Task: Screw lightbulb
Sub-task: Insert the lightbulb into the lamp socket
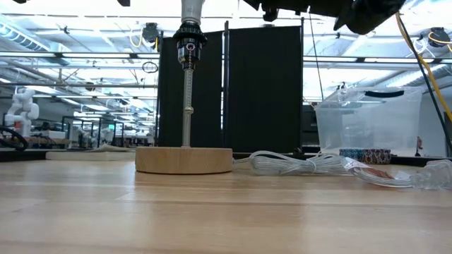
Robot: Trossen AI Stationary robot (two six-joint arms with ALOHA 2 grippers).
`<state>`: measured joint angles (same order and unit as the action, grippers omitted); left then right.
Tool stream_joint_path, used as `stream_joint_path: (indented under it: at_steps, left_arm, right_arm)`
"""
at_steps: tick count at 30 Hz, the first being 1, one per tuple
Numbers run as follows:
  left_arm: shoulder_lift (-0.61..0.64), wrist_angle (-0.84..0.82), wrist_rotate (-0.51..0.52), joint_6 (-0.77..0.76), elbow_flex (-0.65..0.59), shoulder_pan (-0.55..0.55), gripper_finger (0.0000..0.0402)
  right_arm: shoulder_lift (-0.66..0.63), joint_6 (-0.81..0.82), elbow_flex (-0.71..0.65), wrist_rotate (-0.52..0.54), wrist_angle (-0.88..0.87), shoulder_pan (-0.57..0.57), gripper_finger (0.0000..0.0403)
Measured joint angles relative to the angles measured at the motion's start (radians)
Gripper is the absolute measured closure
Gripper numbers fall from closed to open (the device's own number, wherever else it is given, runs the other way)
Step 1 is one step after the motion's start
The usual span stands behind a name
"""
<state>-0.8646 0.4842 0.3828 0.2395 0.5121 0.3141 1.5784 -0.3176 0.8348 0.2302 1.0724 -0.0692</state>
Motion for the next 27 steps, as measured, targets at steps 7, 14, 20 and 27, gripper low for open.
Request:
stream_joint_path:
  at_steps: [7, 14, 20, 27]
  left_arm:
    - [0.000, -0.004, -0.008, -0.005, 0.000, 0.000, 0.0402]
    - [0.000, -0.005, -0.008, -0.005, 0.000, 0.000, 0.0402]
    - [0.000, -0.020, 0.009, -0.006, 0.000, 0.001, 0.0402]
    - [0.001, -0.027, 0.014, -0.021, 0.000, 0.000, 0.0402]
  right_arm:
    - [0.000, 0.000, 0.013, 0.005, -0.027, 0.000, 0.0403]
    - [0.000, 0.002, 0.015, 0.006, -0.036, -0.007, 0.0403]
    - [-0.002, 0.002, 0.015, 0.008, -0.047, -0.011, 0.0403]
    - [-0.002, 0.013, 0.015, 0.011, -0.057, -0.016, 0.0403]
